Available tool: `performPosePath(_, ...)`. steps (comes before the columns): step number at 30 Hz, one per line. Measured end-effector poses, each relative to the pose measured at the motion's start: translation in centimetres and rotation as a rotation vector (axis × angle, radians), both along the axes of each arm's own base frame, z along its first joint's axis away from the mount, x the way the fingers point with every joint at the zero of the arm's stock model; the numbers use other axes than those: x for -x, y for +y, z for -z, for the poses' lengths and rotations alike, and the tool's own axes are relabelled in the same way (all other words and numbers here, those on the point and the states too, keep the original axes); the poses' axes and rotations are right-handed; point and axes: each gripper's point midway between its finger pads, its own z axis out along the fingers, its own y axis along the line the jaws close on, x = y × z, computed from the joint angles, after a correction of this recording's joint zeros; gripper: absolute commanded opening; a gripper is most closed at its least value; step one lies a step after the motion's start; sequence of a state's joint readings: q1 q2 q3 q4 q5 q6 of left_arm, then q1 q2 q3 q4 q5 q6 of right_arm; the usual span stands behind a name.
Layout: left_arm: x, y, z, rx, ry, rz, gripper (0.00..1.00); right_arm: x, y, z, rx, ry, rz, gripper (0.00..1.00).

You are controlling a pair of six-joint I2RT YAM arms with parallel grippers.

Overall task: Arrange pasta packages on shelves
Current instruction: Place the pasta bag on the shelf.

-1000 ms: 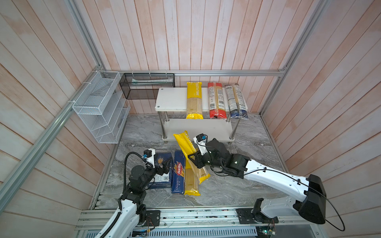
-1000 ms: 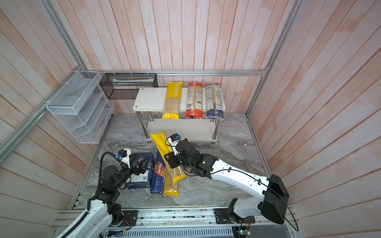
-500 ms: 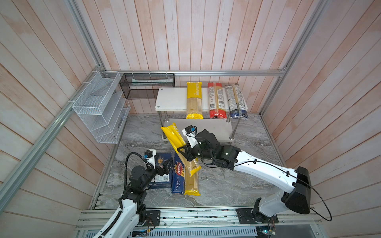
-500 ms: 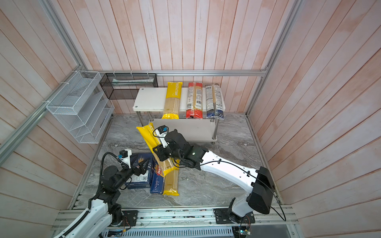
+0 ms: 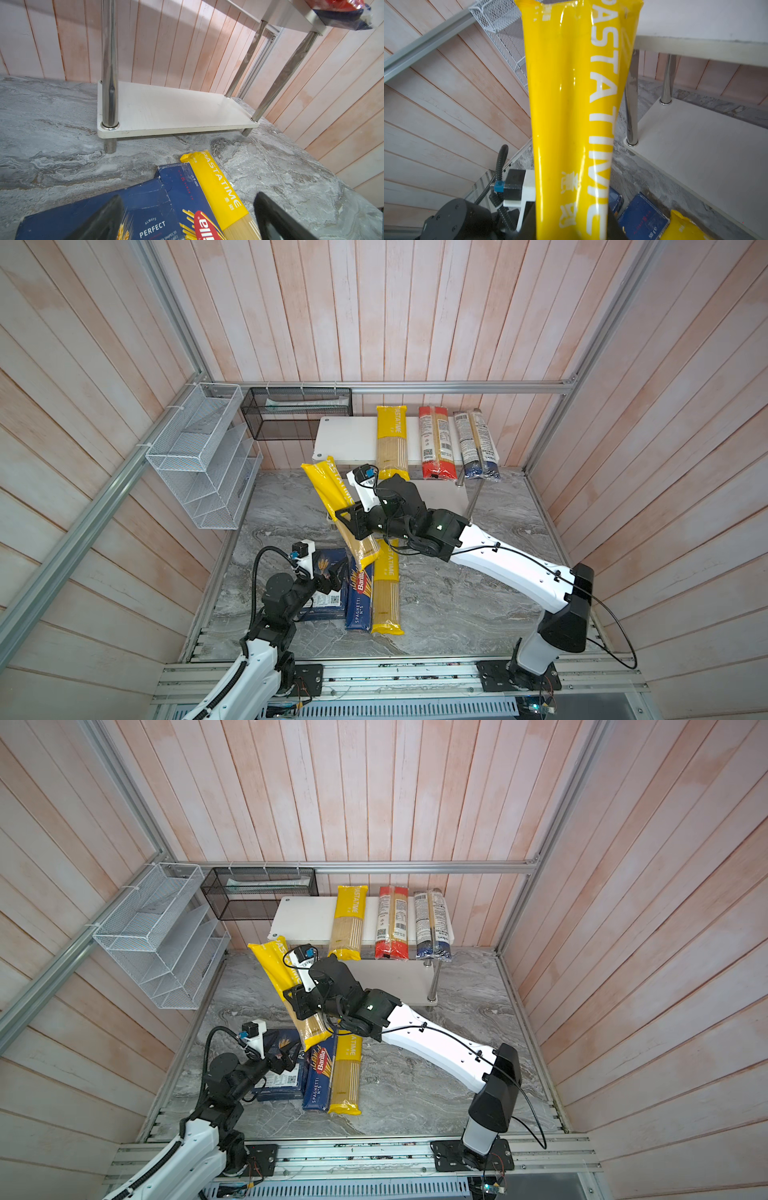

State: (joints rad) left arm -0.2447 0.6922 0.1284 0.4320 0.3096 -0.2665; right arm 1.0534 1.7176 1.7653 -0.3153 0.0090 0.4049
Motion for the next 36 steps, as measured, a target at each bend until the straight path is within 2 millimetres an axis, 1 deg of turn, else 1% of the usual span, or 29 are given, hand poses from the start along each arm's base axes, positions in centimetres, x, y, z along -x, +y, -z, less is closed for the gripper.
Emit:
performPosePath(3,0.0,0.0,-0.1,0.001,-0.002,0.000,1.00,-1.1,0.6,-1.3,-0.015,-0.031,0.031,0.00)
performPosePath(7,-0.1,-0.1,0.0,0.001,-0.003,0.002,1.00,-2.2,1.4,-2.0,-0.018,-0.056,0.061,0.00)
performPosePath(10,-0.1,-0.3,0.4,-0.001,0.011,0.014,1.00,-3.3,2.3,-2.7,-0.007,-0.083,0.088,0.00)
performPosePath(14,0.0,-0.4,0.7,-0.002,0.023,0.026,1.00,-5.1,3.5,-4.0,-0.001,-0.125,0.134,0.00)
performPosePath(17,0.0,-0.5,0.6,-0.002,0.020,0.027,1.00,-6.0,3.9,-4.8,-0.005,-0.146,0.164,0.00)
performPosePath(20,0.0,-0.5,0.5,-0.001,0.018,0.027,1.00,-6.5,3.8,-5.4,-0.007,-0.164,0.194,0.00)
performPosePath(25,0.0,-0.5,0.5,0.000,0.014,0.030,1.00,-7.4,3.0,-6.2,-0.013,-0.180,0.248,0.00)
performPosePath(31,0.0,-0.5,0.3,0.002,0.008,0.030,1.00,-9.0,1.7,-6.4,-0.005,-0.202,0.339,0.00)
performPosePath(36,0.0,-0.5,0.2,0.003,0.005,0.031,1.00,-10.4,1.6,-6.5,-0.030,-0.223,0.397,0.00)
